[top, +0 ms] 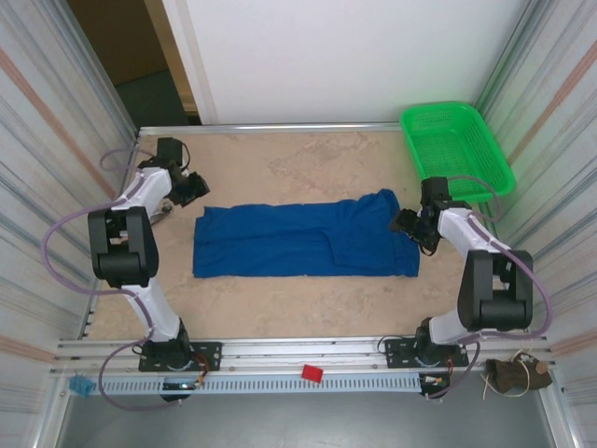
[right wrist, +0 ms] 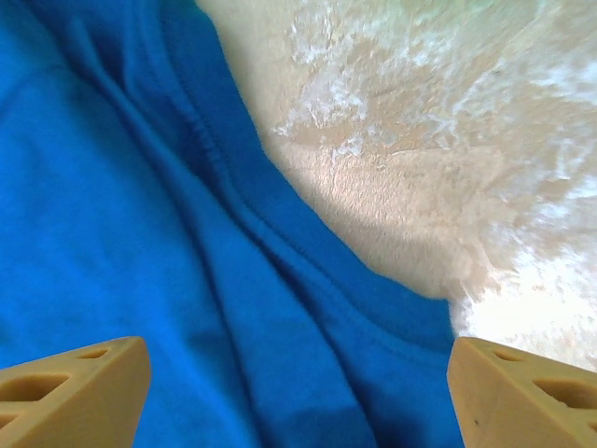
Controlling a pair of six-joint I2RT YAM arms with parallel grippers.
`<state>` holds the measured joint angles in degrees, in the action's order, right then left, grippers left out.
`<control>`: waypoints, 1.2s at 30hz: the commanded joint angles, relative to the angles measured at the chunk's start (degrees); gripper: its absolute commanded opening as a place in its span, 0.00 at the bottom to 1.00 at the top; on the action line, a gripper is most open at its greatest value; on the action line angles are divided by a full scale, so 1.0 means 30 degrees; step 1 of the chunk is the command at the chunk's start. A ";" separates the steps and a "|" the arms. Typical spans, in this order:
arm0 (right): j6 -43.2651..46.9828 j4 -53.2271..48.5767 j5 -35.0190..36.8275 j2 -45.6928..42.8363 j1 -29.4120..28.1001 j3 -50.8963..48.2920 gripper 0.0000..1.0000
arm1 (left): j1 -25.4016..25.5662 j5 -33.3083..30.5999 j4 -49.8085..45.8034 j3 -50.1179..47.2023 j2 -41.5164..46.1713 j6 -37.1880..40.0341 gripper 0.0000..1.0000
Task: Fold the inside-out t-shirt
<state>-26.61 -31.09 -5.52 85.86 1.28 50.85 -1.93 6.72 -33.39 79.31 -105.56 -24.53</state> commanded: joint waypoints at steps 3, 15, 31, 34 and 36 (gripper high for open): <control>0.0633 0.1155 -0.1905 0.1945 0.0368 0.1532 0.86 | -0.0029 0.0009 -0.1088 -0.0245 0.0974 0.0602 0.50; 0.0669 0.2510 -0.3462 0.4389 -0.0599 0.1878 0.83 | -0.0029 0.1640 0.0533 -0.3796 0.3964 -0.0617 0.51; 0.0052 0.2850 -0.2729 0.4085 -0.0987 0.0830 0.00 | 0.0710 0.2302 0.1035 -0.6974 0.5366 -0.1759 0.51; 0.0148 0.2424 -0.3228 0.3167 -0.0450 0.0950 0.00 | 0.1063 0.2205 0.1573 -0.7677 0.4979 -0.2341 0.52; 0.0200 0.2073 -0.3226 0.2411 -0.0130 0.0979 0.00 | 0.1347 0.1916 0.1779 -0.7916 0.4609 -0.2750 0.52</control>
<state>-26.46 -22.39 -13.78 97.27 -0.38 54.13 1.06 12.86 -29.74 56.60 -91.09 -30.20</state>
